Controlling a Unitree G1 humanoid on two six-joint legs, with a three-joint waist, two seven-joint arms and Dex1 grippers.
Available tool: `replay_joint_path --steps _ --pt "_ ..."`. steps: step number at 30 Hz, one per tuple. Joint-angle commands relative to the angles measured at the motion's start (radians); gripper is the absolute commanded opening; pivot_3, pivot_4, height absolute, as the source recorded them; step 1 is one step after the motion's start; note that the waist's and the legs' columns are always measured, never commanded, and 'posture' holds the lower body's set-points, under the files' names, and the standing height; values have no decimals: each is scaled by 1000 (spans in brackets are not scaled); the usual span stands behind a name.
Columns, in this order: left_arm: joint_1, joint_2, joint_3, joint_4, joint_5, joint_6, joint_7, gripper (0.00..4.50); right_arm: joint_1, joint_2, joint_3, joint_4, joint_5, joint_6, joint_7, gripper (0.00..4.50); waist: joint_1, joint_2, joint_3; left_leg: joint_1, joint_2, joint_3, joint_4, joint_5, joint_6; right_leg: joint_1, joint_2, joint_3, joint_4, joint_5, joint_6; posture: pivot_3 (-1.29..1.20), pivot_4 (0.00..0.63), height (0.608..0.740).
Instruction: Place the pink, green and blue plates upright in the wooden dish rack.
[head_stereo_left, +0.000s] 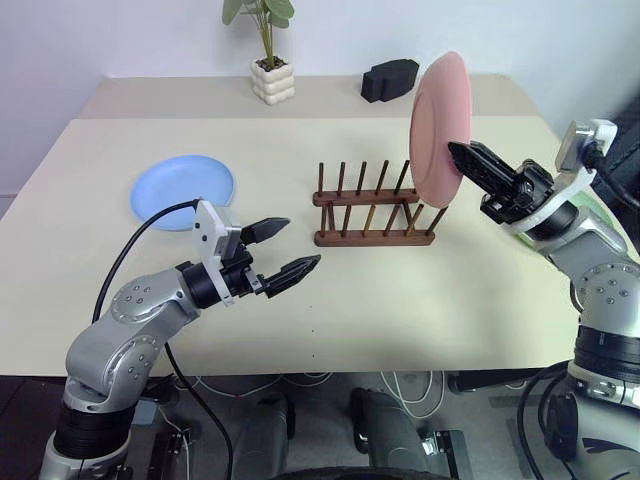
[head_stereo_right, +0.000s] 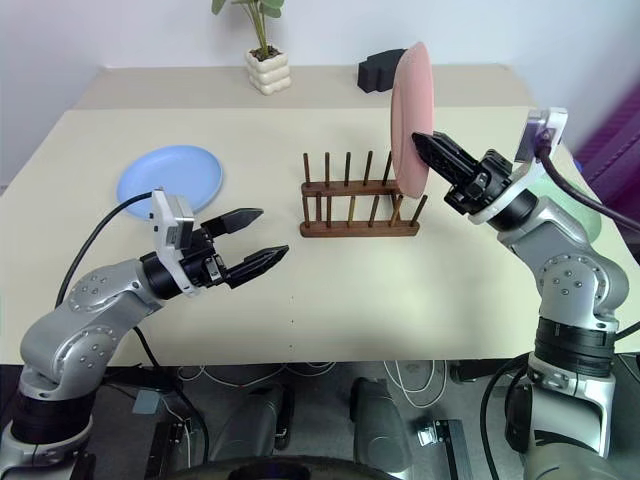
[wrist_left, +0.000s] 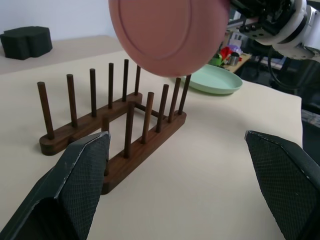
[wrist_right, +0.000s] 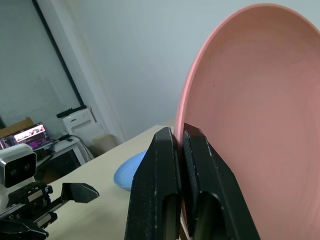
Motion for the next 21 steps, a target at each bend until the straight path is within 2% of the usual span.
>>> replay_joint_path --steps 1,19,21 --pt "-4 0 28 -25 -5 -26 9 4424 -6 -4 -33 5 32 18 -3 0 0 0 0 0 0 0 0 0 0 0 0 0 0 0 0 0 150 736" --pt "-15 -5 19 -2 -2 -51 2 4424 -1 14 -77 117 55 44 -22 0 0 0 0 0 0 0 0 0 0 0 0 0 0 0 0 0 150 736" --pt "-15 -6 19 -1 -2 -53 2 4500 -4 14 -81 131 52 41 -26 651 0 0 0 0 0 0 0 0 0 0 0 0 0 0 0 0 150 736"
